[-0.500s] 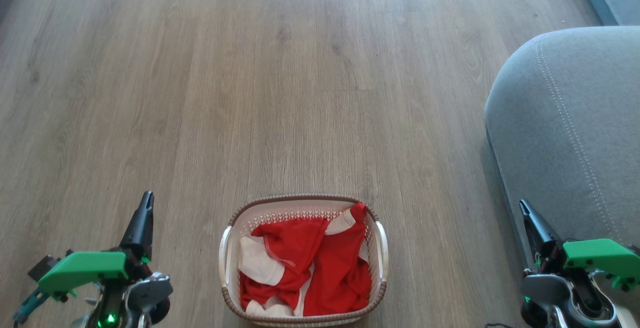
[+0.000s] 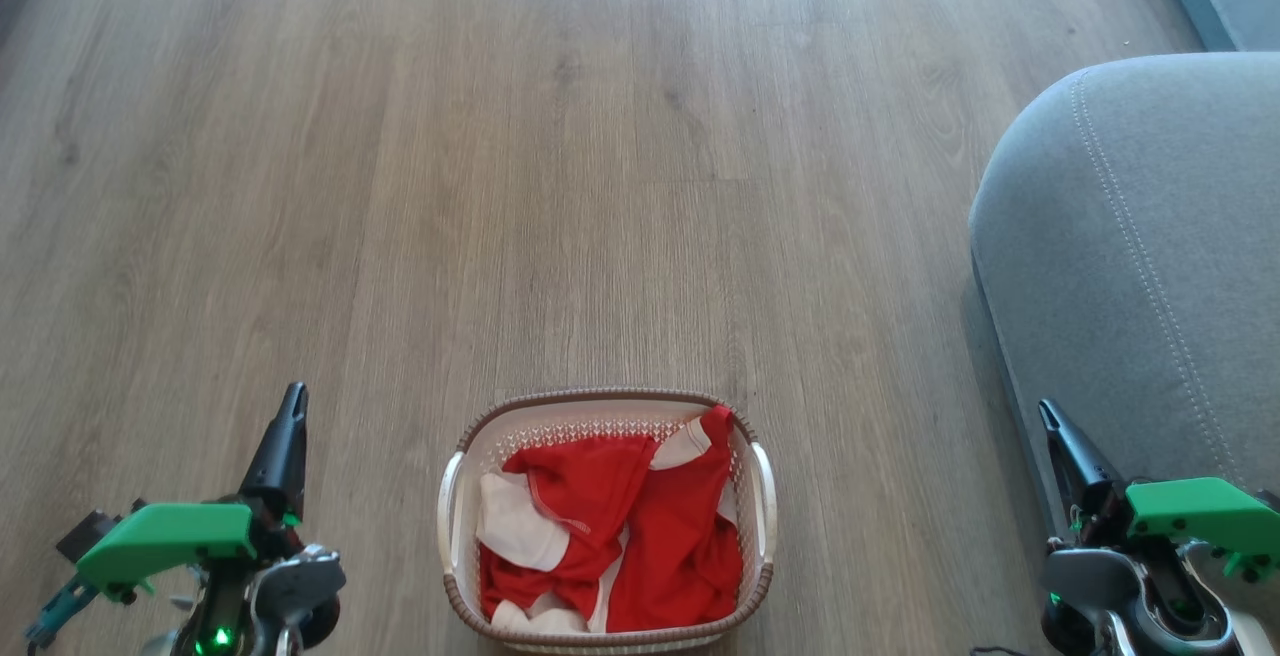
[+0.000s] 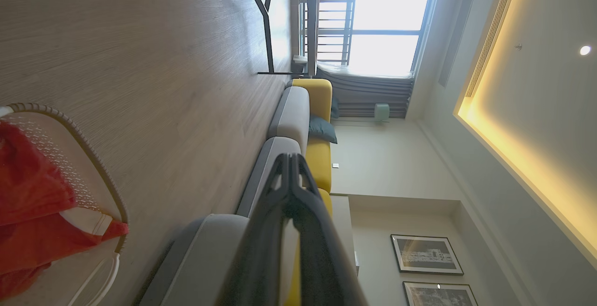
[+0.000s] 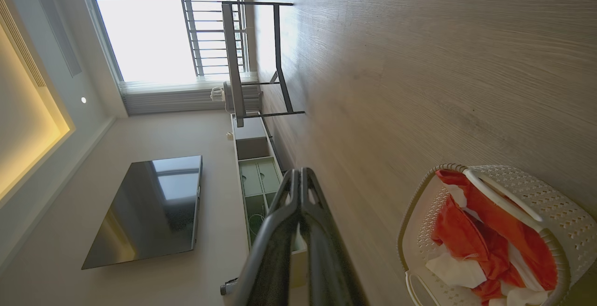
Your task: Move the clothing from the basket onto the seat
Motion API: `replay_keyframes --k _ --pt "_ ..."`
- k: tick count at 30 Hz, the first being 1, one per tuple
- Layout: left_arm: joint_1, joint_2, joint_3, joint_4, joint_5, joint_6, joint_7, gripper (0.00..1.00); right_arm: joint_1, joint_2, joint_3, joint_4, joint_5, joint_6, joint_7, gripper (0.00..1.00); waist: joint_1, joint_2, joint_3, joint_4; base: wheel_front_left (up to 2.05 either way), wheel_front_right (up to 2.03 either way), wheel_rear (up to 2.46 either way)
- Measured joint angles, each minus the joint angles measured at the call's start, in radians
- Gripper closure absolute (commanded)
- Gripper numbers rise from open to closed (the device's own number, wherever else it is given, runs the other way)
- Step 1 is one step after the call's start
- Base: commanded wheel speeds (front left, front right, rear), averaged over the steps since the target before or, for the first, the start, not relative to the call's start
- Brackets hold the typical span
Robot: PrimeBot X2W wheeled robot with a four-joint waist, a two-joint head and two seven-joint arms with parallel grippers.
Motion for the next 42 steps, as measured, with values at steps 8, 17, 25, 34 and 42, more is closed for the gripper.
replay_keyframes --k 8,17,25,34,42 --pt "0.0 0.0 0.0 0.0 0.0 0.0 0.0 1.0 0.0 0.0 0.0 0.0 0.0 0.0 0.0 1.0 0.0 0.0 0.0 0.0 0.0 0.0 0.0" --pt "0.0 0.0 0.0 0.0 0.0 0.0 0.0 1.0 0.0 0.0 0.0 0.0 0.0 0.0 0.0 1.0 0.0 0.0 0.0 0.0 0.0 0.0 0.0" --pt "0.0 0.0 0.0 0.0 0.0 0.0 0.0 1.0 0.0 0.0 0.0 0.0 0.0 0.0 0.0 1.0 0.0 0.0 0.0 0.0 0.0 0.0 0.0" --pt "0.0 0.0 0.0 0.0 0.0 0.0 0.0 1.0 0.0 0.0 0.0 0.0 0.0 0.0 0.0 1.0 0.0 0.0 0.0 0.0 0.0 0.0 0.0" --pt "0.0 0.0 0.0 0.0 0.0 0.0 0.0 1.0 0.0 0.0 0.0 0.0 0.0 0.0 0.0 1.0 0.0 0.0 0.0 0.0 0.0 0.0 0.0"
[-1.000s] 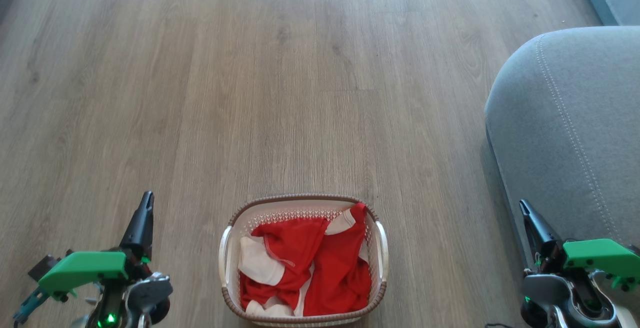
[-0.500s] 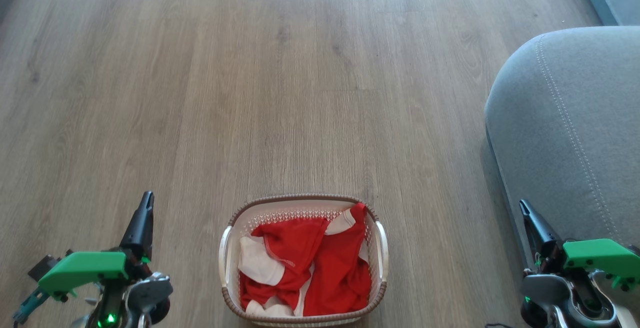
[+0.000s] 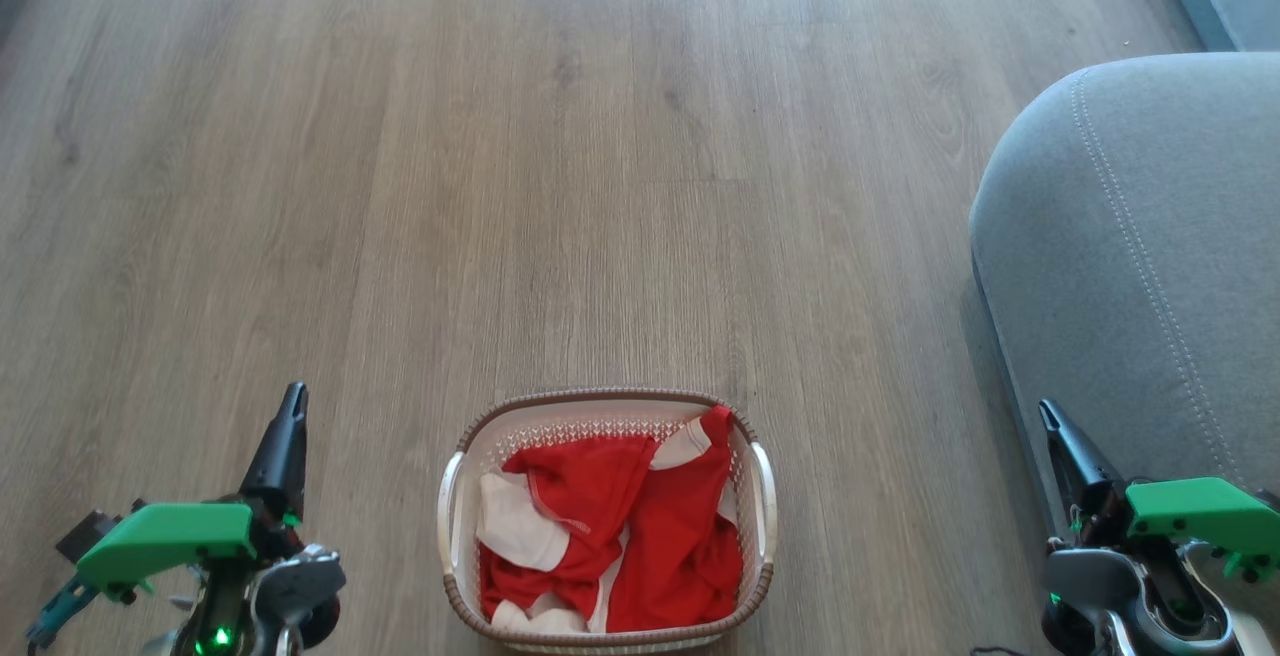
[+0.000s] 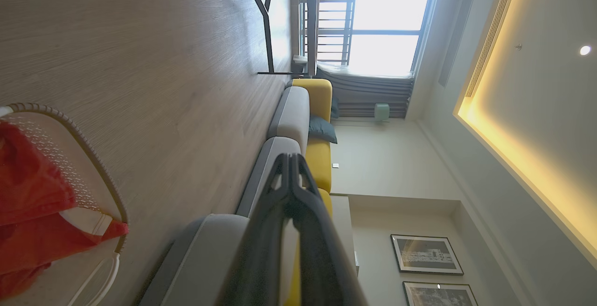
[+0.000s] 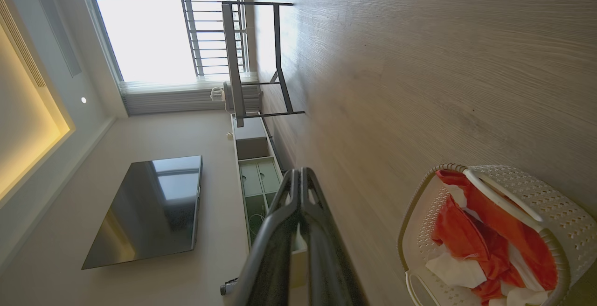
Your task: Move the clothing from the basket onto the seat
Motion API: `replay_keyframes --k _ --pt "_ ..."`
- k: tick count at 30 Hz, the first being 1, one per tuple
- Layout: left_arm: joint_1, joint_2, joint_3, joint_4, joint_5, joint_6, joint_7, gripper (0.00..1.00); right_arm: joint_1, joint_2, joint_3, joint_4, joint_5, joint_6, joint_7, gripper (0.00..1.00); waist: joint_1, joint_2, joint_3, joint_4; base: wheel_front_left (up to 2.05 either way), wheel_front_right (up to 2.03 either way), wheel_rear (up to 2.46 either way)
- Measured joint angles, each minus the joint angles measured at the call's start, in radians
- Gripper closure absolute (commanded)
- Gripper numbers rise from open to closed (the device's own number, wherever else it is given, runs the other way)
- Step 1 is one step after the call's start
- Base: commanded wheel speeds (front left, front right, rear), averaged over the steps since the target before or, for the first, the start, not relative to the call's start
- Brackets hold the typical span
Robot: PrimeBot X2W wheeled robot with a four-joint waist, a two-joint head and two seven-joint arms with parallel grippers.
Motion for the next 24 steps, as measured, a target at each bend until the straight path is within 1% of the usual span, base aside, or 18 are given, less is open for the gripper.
replay_keyframes --k 24 --pt "0.0 0.0 0.0 0.0 0.0 0.0 0.0 1.0 0.0 0.0 0.0 0.0 0.0 0.0 0.0 1.0 0.0 0.0 0.0 0.0 0.0 0.0 0.0"
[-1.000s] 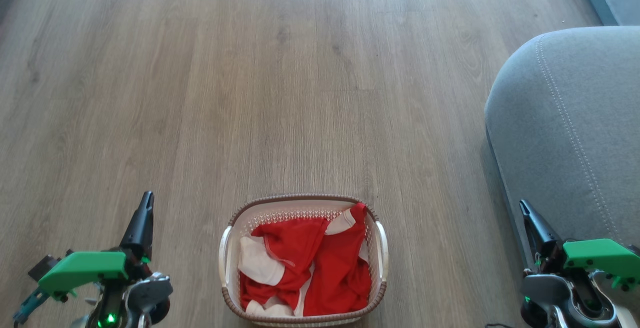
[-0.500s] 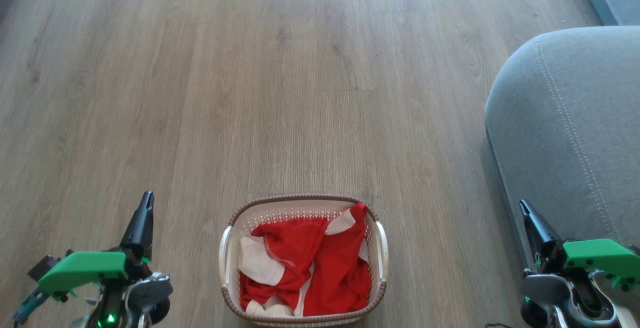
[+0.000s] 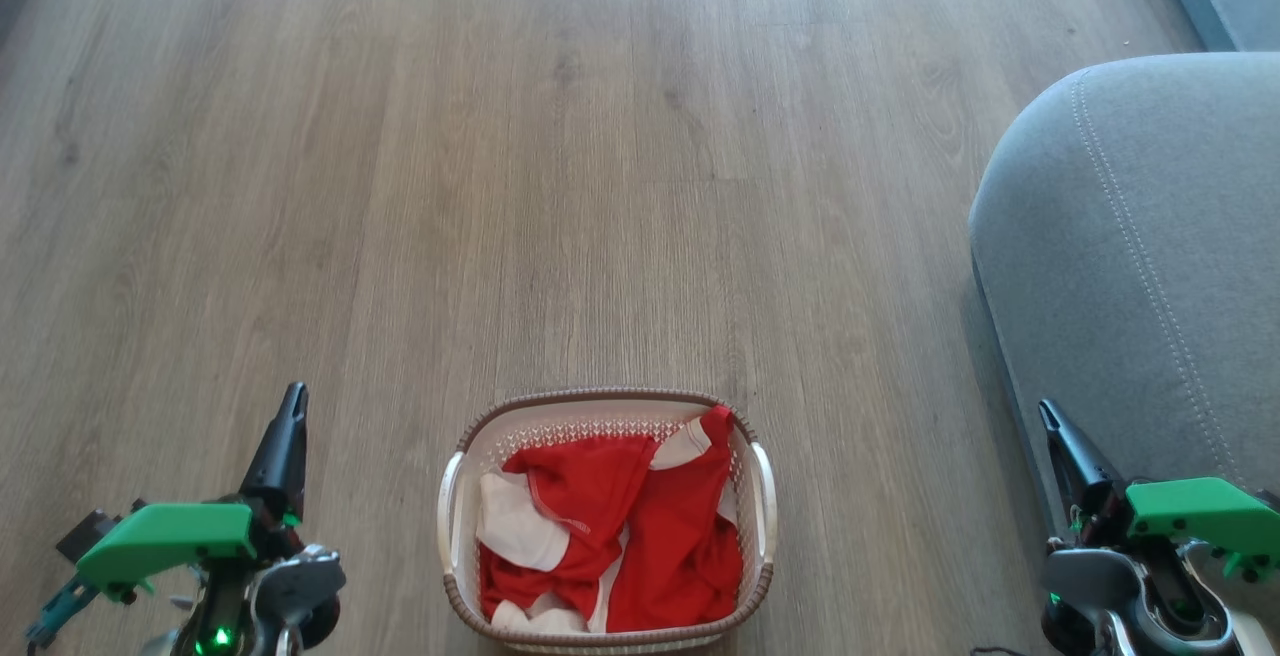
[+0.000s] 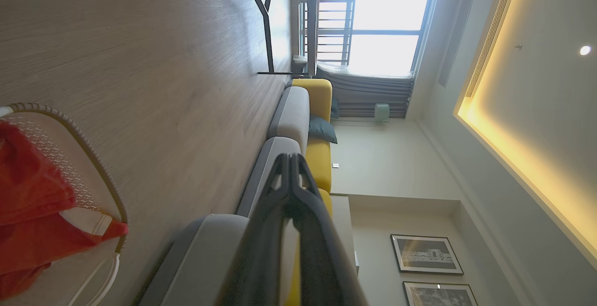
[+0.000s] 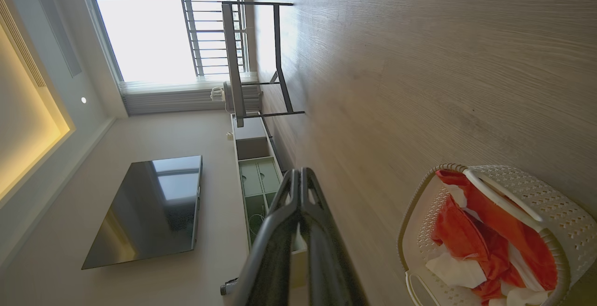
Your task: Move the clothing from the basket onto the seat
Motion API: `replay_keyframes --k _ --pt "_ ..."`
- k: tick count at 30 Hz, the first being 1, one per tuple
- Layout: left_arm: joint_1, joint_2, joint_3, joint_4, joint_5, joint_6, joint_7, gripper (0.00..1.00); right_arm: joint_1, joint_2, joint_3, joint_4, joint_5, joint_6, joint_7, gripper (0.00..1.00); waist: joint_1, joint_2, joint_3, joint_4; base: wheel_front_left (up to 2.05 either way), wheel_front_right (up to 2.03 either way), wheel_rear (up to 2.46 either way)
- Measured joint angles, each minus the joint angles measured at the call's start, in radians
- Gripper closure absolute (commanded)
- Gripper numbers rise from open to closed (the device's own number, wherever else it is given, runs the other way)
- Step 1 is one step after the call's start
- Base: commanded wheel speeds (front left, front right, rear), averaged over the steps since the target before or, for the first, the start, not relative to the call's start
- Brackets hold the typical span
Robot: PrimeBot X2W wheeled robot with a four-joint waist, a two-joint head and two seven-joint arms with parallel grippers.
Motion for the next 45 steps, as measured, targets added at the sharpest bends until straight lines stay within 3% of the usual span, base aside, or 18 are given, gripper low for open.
replay_keyframes --k 45 --pt "0.0 0.0 0.0 0.0 0.0 0.0 0.0 1.0 0.0 0.0 0.0 0.0 0.0 0.0 0.0 1.0 0.0 0.0 0.0 0.0 0.0 0.0 0.0"
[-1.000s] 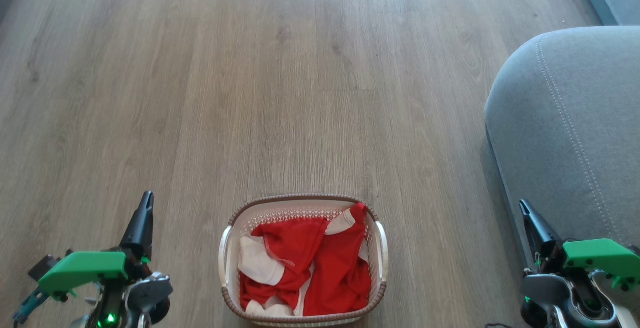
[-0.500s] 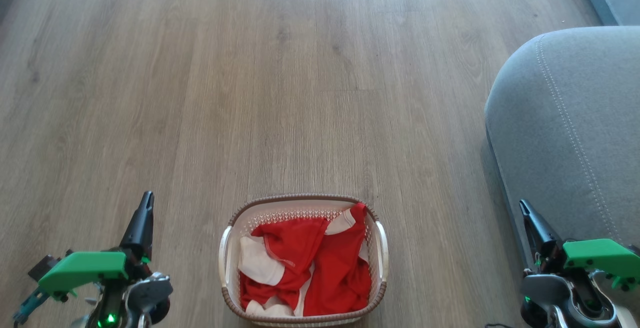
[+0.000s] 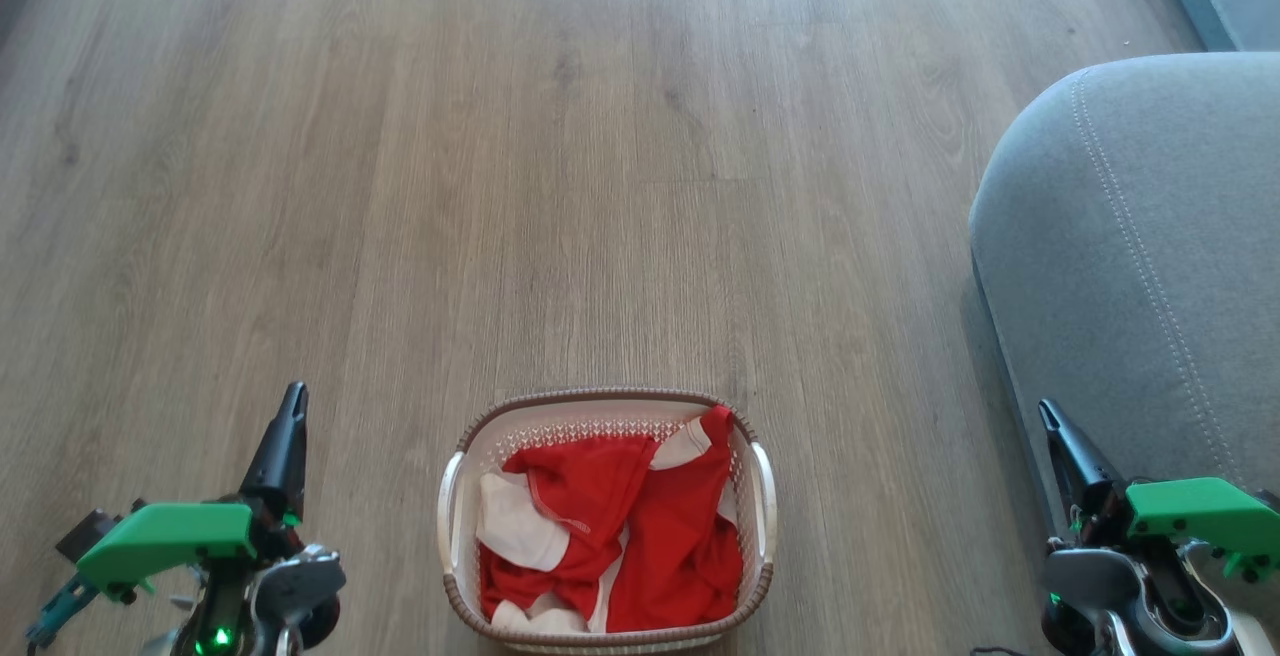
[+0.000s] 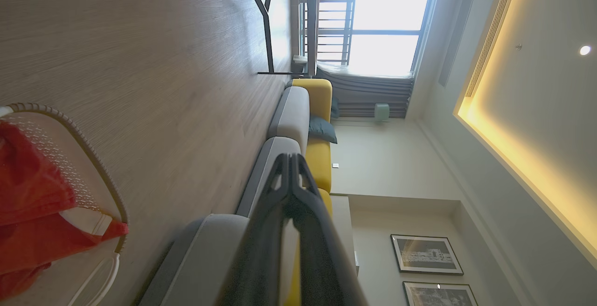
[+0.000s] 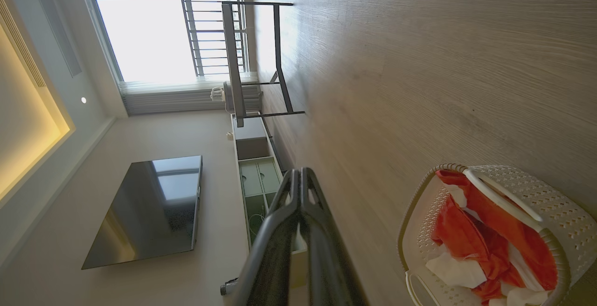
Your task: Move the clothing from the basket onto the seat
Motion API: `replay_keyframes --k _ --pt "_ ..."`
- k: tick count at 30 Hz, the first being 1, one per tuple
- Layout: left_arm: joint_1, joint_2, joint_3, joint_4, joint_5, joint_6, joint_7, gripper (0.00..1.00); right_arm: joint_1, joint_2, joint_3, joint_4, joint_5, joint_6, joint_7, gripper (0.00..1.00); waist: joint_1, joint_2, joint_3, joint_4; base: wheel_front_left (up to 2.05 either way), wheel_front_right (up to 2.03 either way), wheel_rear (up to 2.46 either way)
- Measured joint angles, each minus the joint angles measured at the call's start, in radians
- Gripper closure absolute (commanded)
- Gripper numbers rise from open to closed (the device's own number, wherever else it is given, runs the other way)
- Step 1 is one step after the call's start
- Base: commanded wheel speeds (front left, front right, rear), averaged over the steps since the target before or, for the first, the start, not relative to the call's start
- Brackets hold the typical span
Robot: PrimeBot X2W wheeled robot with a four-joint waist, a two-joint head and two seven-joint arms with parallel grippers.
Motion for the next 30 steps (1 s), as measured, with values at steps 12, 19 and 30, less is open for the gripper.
replay_keyframes --k 12,19,30 --pt "0.0 0.0 0.0 0.0 0.0 0.0 0.0 1.0 0.0 0.0 0.0 0.0 0.0 0.0 0.0 1.0 0.0 0.0 0.0 0.0 0.0 0.0 0.0" --pt "0.004 -0.002 -0.002 0.015 0.0 0.001 -0.001 0.0 0.003 0.001 0.002 0.014 0.0 0.0 0.0 0.0 0.0 0.0 0.0 0.0 0.0 0.0 0.0" --pt "0.043 -0.01 -0.01 0.079 0.005 0.001 -0.019 0.0 0.041 0.01 0.021 0.076 -0.004 0.0 -0.012 0.0 0.0 0.0 0.003 -0.001 0.0 0.0 0.0"
